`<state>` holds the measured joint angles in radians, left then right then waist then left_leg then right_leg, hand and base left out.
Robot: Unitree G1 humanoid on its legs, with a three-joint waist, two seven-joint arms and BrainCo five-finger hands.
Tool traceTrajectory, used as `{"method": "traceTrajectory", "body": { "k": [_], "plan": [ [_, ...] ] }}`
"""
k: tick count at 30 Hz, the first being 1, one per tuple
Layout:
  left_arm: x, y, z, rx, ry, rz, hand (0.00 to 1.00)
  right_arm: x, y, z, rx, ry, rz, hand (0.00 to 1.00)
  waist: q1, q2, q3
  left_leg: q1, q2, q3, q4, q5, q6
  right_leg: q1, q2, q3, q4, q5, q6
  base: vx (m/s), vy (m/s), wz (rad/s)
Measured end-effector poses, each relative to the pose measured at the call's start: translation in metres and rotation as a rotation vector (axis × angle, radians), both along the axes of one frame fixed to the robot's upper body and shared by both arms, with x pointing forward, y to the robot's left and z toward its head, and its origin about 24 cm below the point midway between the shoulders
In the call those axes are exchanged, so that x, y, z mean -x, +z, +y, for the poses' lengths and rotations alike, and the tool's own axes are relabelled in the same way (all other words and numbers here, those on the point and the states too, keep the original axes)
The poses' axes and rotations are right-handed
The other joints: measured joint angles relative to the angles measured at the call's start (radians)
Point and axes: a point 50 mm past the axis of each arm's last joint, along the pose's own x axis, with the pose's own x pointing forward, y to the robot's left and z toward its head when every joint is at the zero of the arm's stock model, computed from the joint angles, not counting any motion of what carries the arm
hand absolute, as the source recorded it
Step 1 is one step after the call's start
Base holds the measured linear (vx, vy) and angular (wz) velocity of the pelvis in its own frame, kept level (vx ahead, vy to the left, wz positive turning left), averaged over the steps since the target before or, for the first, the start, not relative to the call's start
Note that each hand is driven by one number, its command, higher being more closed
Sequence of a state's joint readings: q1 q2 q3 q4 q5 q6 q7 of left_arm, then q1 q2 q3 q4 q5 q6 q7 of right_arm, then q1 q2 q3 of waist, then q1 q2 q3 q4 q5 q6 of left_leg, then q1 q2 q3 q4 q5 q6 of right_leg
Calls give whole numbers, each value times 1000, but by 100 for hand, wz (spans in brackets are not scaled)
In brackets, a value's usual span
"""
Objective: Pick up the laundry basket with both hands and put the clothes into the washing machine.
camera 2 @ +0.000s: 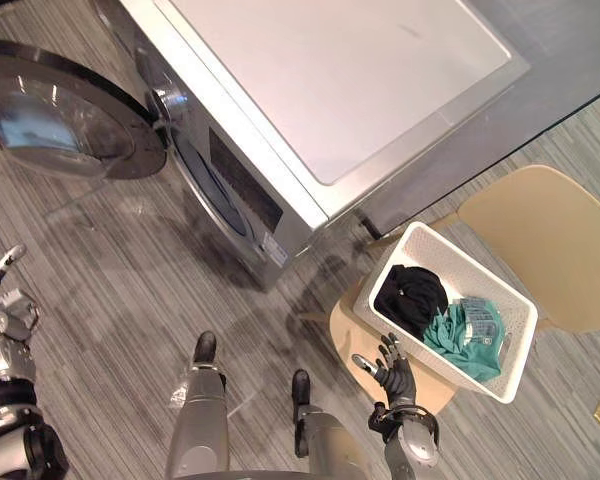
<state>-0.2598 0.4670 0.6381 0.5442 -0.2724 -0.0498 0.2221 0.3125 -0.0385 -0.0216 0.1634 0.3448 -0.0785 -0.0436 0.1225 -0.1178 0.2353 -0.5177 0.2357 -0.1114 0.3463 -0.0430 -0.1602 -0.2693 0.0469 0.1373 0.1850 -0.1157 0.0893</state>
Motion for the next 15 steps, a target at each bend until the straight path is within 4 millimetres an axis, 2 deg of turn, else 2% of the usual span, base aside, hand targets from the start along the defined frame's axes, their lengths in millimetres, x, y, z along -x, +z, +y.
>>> {"method": "traceTrajectory", "body": {
  "k": [3,5,6,8,9,11,12,13,15],
  "plan": [
    [23,-20,-26,29,-37,-49,0,-4,12,-3,9,-9,-54,0,0,13,-8,60,-29,21,-27,-2,4,25,-25,-3,25,-22,-4,8,-5,8],
    [39,-45,-56,89,-84,-50,0,-7,25,-10,27,-33,-108,0,0,39,-35,103,-47,35,-51,-1,5,54,-47,-2,22,-28,-3,57,35,6],
    [43,-54,-64,114,-93,-35,0,-7,27,-11,34,-38,-117,0,-1,46,-47,117,-51,37,-59,1,7,65,-53,-1,20,-29,-2,119,33,4],
    [57,-82,-91,216,-128,10,0,-8,31,-15,61,-48,-134,0,-4,72,-89,168,-66,48,-79,3,12,108,-69,2,7,-31,0,130,18,-4],
    [66,-99,-110,290,-160,43,0,-7,31,-17,71,-61,-134,0,-8,84,-121,203,-68,65,-102,3,12,133,-77,8,-6,-31,0,87,-1,-11],
    [77,-116,-129,372,-184,78,0,-6,31,-18,76,-82,-130,0,-16,92,-147,232,-66,84,-121,3,12,149,-78,20,-14,-31,0,66,-12,-24],
    [89,-135,-145,444,-197,138,0,-8,32,-18,104,-86,-128,0,-29,98,-159,270,-63,100,-140,4,12,167,-78,38,-16,-32,0,45,-17,-29],
    [91,-139,-149,458,-202,156,0,-8,32,-18,111,-85,-128,0,-29,101,-160,278,-62,104,-143,4,12,172,-78,42,-16,-33,1,35,-26,-36],
    [110,-173,-174,575,-230,306,0,-7,32,-21,149,-100,-116,0,-39,106,-191,323,-59,141,-171,4,12,183,-78,69,-13,-42,7,13,-22,-33]
  ]
}}
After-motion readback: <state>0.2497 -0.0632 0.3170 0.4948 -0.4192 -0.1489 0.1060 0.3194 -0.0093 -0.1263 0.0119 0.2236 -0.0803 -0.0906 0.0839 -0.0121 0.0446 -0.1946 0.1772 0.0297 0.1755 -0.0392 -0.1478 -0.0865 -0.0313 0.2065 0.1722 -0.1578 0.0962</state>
